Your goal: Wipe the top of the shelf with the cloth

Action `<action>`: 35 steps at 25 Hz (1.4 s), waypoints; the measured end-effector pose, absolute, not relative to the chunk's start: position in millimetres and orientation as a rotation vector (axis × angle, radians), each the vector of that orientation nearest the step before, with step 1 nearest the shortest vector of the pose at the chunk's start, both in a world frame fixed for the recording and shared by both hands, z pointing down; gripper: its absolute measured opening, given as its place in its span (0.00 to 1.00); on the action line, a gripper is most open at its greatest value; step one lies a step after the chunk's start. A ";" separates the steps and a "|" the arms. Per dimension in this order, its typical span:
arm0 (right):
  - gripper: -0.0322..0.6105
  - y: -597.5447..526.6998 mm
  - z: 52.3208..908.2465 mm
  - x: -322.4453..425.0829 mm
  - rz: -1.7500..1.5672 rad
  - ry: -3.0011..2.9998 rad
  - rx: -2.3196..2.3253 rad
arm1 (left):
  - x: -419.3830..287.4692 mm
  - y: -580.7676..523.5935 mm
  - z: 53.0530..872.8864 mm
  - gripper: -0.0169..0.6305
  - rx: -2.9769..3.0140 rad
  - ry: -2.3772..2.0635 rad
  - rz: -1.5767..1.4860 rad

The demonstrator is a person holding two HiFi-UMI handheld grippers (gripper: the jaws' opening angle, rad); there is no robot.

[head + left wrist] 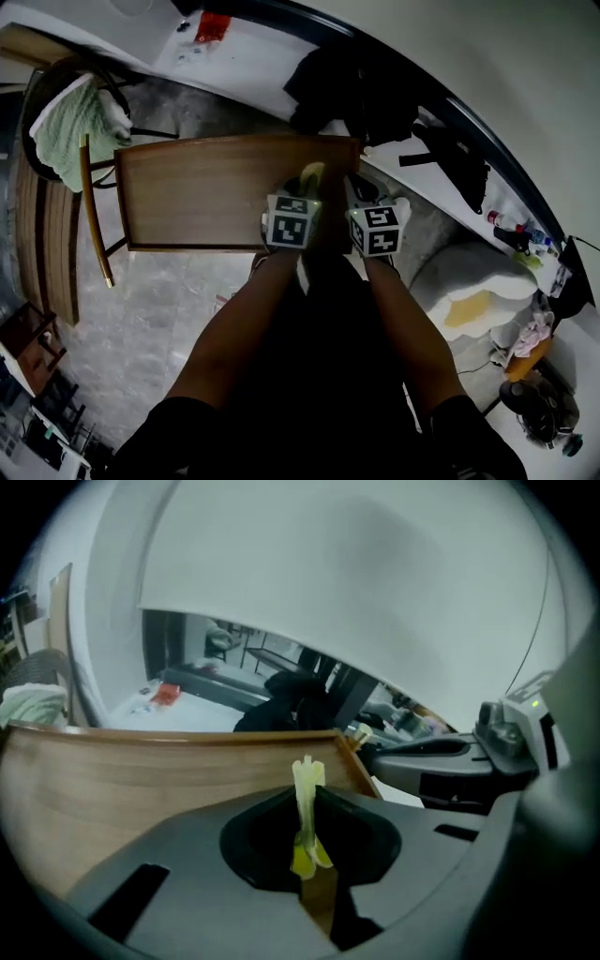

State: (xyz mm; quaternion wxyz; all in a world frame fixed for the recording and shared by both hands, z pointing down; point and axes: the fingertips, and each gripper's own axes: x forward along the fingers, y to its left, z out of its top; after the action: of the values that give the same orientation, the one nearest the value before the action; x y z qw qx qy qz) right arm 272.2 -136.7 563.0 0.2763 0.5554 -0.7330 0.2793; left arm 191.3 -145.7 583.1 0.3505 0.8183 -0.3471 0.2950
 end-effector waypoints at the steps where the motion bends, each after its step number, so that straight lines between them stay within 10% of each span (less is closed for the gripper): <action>1: 0.10 -134.9 564.3 280.2 0.754 -1.971 1.505 | 206.7 -137.8 587.5 0.08 2.102 -0.882 0.790; 16: 0.10 -125.2 568.5 295.4 0.712 -2.020 1.483 | 253.3 -119.6 619.3 0.08 2.050 -0.943 0.895; 35: 0.10 -141.4 579.1 110.1 0.709 -2.064 1.337 | 35.0 -154.8 636.2 0.08 2.002 -1.050 0.932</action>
State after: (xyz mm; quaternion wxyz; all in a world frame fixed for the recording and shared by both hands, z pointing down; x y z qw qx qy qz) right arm 110.1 -141.4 579.1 0.2871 0.5003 -0.7726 0.2653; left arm 35.0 -154.8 636.2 0.3410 0.7697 -0.4037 0.3581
